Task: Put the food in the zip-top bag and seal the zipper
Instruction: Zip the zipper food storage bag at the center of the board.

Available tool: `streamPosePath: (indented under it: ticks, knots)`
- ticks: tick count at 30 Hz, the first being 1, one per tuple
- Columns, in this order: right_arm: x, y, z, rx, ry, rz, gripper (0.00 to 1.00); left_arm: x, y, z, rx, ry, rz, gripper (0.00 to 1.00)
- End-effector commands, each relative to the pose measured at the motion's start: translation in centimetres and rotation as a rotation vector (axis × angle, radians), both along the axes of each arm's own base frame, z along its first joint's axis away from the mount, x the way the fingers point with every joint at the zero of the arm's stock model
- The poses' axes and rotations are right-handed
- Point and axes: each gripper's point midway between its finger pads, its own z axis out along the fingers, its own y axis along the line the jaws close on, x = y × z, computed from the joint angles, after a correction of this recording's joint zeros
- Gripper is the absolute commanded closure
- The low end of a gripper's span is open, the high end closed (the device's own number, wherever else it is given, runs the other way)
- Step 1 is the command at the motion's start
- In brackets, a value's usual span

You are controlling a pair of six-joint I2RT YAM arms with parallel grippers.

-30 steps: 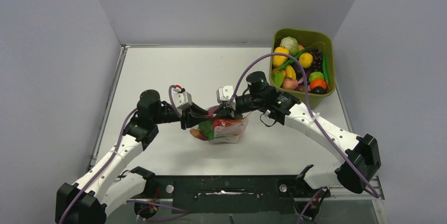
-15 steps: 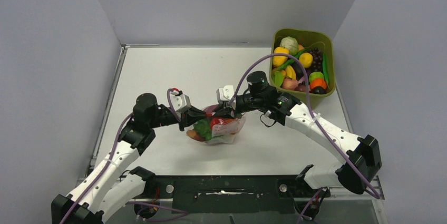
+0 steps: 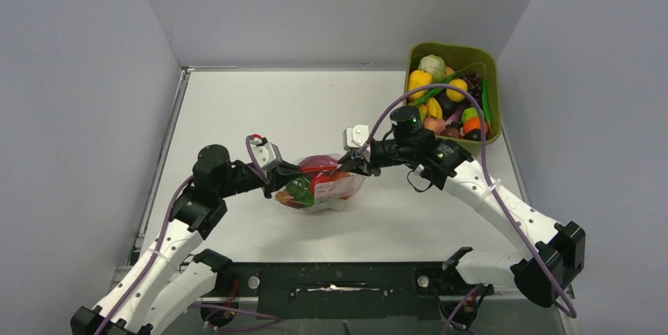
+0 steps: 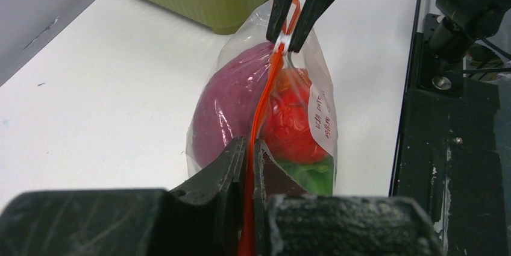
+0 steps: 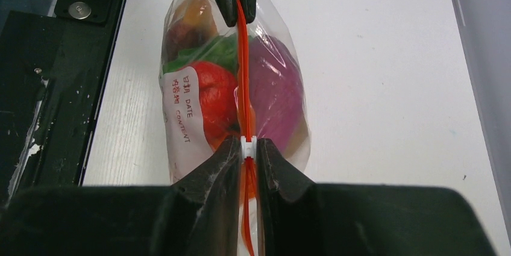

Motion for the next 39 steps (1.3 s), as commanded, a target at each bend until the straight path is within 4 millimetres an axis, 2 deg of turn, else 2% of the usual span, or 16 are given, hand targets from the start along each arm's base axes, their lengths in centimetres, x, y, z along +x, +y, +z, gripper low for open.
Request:
streamPosePath:
  ticks: [1,8,18,24,32,34,37,39]
  knots:
    - [1.1,-2.7,1.2,-0.006,-0.056,-0.096,1.0,1.3,1.6,2.3,0.009,-0.077,0.108,1.0]
    - [1.6,-4.3,1.0,-0.021,-0.044,-0.156,1.0,1.4,2.4,2.5,0.012,-0.089,0.154,1.0]
    - [2.9,-8.0,0.5,-0.047,0.011,-0.353,1.0,1.4,3.2,2.5,0.005,-0.09,0.209,1.0]
    - [2.5,-8.0,0.8,-0.019,0.03,-0.363,1.0,1.6,3.1,2.4,-0.01,-0.08,0.212,1.0]
    - [1.9,-7.4,1.4,0.022,0.048,-0.334,1.0,1.7,3.2,3.6,-0.05,-0.088,0.235,0.99]
    - [1.7,-7.0,1.5,0.048,0.056,-0.317,1.0,1.7,3.3,4.1,-0.059,-0.095,0.24,0.89]
    - [1.1,-6.2,1.4,0.095,0.082,-0.282,1.0,1.9,3.8,4.8,-0.074,-0.103,0.281,0.67]
    - [1.1,-6.0,1.2,0.111,0.099,-0.285,1.0,2.2,4.2,5.3,-0.083,-0.109,0.315,0.56]
